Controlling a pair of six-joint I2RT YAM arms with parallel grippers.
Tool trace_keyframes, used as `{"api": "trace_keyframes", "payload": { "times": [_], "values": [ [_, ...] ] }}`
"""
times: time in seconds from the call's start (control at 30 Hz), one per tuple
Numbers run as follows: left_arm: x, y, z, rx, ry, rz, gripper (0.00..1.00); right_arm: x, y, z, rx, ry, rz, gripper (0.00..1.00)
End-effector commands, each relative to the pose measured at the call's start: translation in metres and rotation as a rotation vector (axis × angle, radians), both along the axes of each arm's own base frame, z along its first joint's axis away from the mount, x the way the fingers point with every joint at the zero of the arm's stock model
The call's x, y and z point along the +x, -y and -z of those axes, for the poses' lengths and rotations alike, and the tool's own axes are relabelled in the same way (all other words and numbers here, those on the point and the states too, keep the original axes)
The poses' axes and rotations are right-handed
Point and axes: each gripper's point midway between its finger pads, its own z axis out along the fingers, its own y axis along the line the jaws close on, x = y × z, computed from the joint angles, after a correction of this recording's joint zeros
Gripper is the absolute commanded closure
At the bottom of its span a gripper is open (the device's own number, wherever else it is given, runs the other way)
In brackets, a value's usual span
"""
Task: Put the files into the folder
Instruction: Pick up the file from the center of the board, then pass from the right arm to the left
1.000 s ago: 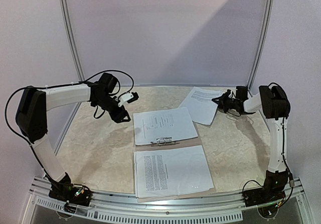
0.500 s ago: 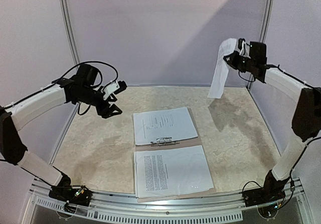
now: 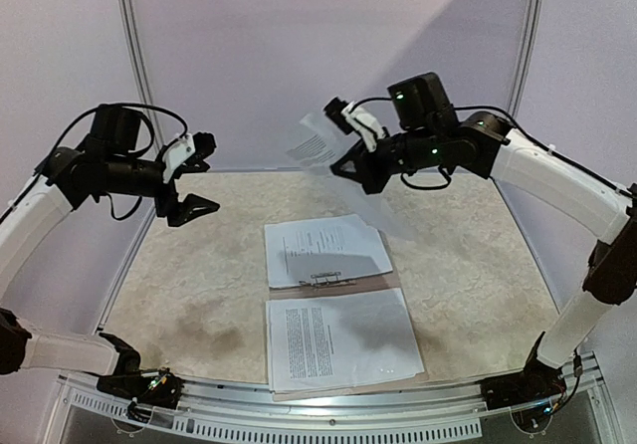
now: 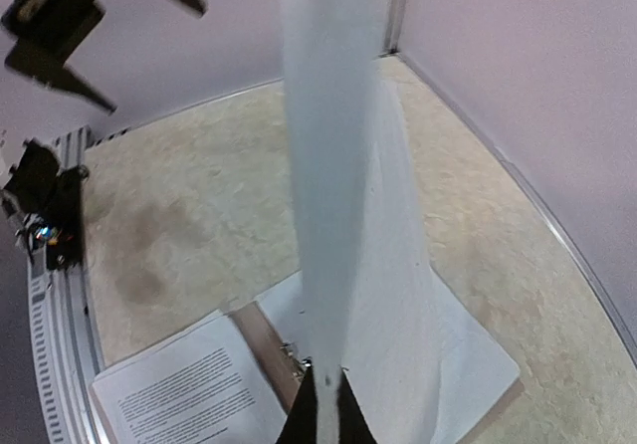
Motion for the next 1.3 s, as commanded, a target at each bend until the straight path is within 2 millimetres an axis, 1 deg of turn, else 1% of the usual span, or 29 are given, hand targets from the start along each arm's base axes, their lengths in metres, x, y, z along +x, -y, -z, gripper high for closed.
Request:
{"api": "trace_keyframes", "payload": {
  "times": [0.0,0.1,0.2,0.3,0.37,0.43,0.47,0.53,0.63,0.73,0.77,0.83,0.87,0.97,1.0,1.03,1.07,1.1,1.13,1.17,1.2,1.23,1.27],
  "values": [
    [-0.033,0.002,-0.031,-0.037,0.02,0.087,0.08,-0.046,-0.028,0.02,-0.147,0.022,-0.179,1.0],
    [-0.038,0.009,-0.039,-0.053,0.024,0.117,0.06,-0.066,-0.047,0.03,-0.173,0.031,-0.247,1.0],
    [-0.043,0.021,-0.034,-0.044,-0.004,0.155,0.05,-0.075,-0.055,0.034,-0.16,0.013,-0.296,1.0],
    [-0.052,0.035,-0.02,-0.031,-0.069,0.216,0.06,-0.077,-0.06,0.033,-0.151,0.017,-0.303,1.0],
    [-0.066,0.047,-0.007,-0.029,-0.132,0.278,0.07,-0.078,-0.062,0.03,-0.139,0.014,-0.312,1.0],
    [-0.073,0.059,0.016,0.003,-0.185,0.312,0.12,-0.079,-0.063,0.028,-0.132,0.019,-0.325,1.0],
    [-0.076,0.065,0.023,0.019,-0.192,0.323,0.15,-0.082,-0.064,0.027,-0.129,0.02,-0.339,1.0],
    [-0.078,0.075,0.031,0.039,-0.192,0.339,0.25,-0.085,-0.064,0.025,-0.123,0.024,-0.362,1.0],
    [-0.072,0.084,0.029,0.043,-0.169,0.341,0.41,-0.093,-0.063,0.024,-0.118,0.016,-0.404,1.0],
    [-0.067,0.087,0.023,0.032,-0.138,0.337,0.65,-0.105,-0.062,0.022,-0.101,0.001,-0.457,1.0],
    [-0.068,0.087,0.022,0.027,-0.133,0.34,0.75,-0.107,-0.061,0.021,-0.096,0.004,-0.462,1.0],
    [-0.071,0.086,0.02,0.015,-0.123,0.349,0.98,-0.107,-0.058,0.019,-0.086,0.007,-0.455,1.0],
    [-0.072,0.086,0.018,0.007,-0.12,0.348,1.0,-0.107,-0.058,0.018,-0.083,0.01,-0.448,1.0],
    [-0.07,0.083,0.012,-0.026,-0.124,0.301,1.0,-0.106,-0.056,0.013,-0.06,0.026,-0.433,1.0],
    [-0.067,0.082,0.008,-0.042,-0.119,0.273,1.0,-0.101,-0.057,0.013,-0.05,0.036,-0.41,0.97],
    [-0.063,0.081,0.003,-0.061,-0.11,0.246,1.0,-0.096,-0.056,0.01,-0.039,0.05,-0.373,0.87],
    [-0.061,0.079,-0.003,-0.078,-0.104,0.225,1.0,-0.089,-0.054,0.005,-0.024,0.075,-0.33,0.7],
    [-0.058,0.077,-0.008,-0.096,-0.1,0.208,1.0,-0.077,-0.052,0.0,-0.006,0.104,-0.264,0.52],
    [-0.055,0.074,-0.014,-0.114,-0.097,0.188,1.0,-0.068,-0.048,-0.002,-0.001,0.125,-0.207,0.35],
    [-0.052,0.072,-0.02,-0.129,-0.092,0.17,1.0,-0.057,-0.042,-0.004,0.011,0.135,-0.154,0.25],
    [-0.05,0.069,-0.025,-0.139,-0.086,0.159,1.0,-0.05,-0.033,-0.009,0.036,0.135,-0.124,0.2],
    [-0.049,0.068,-0.027,-0.145,-0.083,0.151,1.0,-0.041,-0.025,-0.006,0.066,0.11,-0.098,0.17],
    [-0.048,0.066,-0.028,-0.149,-0.081,0.147,1.0,-0.035,-0.016,-0.009,0.111,0.096,-0.085,0.11]
  ]
}}
